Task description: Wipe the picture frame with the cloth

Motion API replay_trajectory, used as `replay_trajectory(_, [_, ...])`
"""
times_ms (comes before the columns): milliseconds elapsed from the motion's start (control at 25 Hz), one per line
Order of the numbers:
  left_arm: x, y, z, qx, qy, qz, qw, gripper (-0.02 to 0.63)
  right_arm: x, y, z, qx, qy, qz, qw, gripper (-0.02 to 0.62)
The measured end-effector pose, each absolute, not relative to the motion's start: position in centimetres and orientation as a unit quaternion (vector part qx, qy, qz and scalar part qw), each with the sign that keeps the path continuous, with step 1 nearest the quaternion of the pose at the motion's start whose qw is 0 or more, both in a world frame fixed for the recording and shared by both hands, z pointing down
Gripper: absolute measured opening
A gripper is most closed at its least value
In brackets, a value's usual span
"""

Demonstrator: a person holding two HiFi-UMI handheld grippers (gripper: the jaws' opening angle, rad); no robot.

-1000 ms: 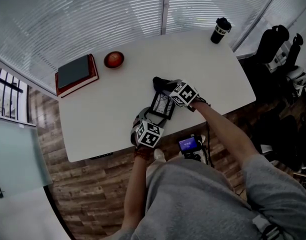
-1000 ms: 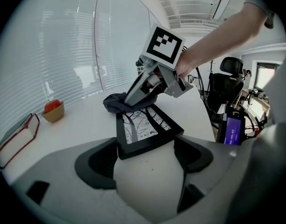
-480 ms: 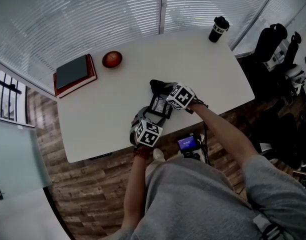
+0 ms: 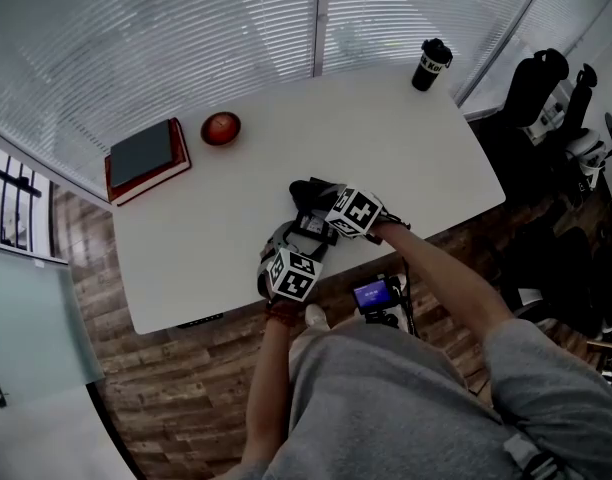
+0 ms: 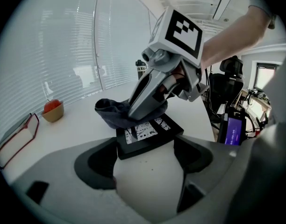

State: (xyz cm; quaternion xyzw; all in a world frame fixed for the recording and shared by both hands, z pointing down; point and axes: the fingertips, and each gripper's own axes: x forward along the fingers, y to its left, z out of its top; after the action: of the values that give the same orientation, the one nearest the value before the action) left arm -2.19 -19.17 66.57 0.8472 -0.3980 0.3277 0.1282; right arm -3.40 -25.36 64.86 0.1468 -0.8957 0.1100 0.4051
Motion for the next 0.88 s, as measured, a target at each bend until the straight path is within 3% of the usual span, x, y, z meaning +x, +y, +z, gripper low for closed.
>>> replay_trajectory(880, [-2.3, -19.2, 66.6, 0.847, -0.399, 0.328, 0.129, 0.377, -5.1, -20.7, 64.7, 0.082, -0.898, 0.179, 0.393, 0.071])
